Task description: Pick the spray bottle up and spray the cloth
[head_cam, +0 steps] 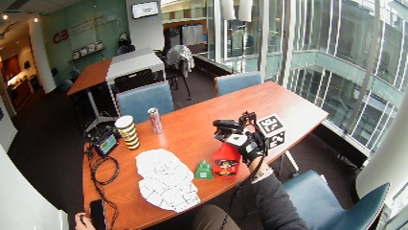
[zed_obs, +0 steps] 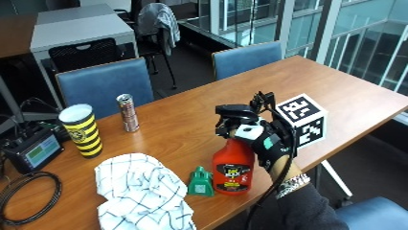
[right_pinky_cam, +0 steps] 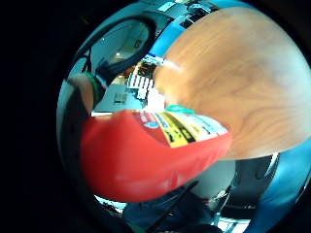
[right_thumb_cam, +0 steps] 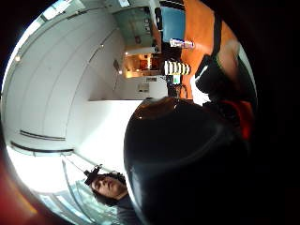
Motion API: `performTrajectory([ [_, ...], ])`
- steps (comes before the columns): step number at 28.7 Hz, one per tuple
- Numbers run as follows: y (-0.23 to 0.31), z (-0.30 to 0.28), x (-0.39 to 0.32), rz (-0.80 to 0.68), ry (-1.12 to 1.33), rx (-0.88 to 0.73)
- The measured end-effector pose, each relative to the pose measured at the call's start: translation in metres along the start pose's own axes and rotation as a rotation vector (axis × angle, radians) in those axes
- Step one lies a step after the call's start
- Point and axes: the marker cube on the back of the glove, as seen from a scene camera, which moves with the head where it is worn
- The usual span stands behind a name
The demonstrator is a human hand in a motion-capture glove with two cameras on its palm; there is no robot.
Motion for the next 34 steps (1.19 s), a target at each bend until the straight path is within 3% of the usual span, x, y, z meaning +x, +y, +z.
performTrajectory([
  [9,-0.004,0.018,-0.016,-0.128,0.007,-0.041],
  [21,-0.006,0.031,-0.039,-0.211,0.026,0.108],
  [27,-0.008,0.044,-0.044,-0.229,0.043,0.145],
  [34,-0.018,0.074,-0.042,-0.198,0.05,0.074],
])
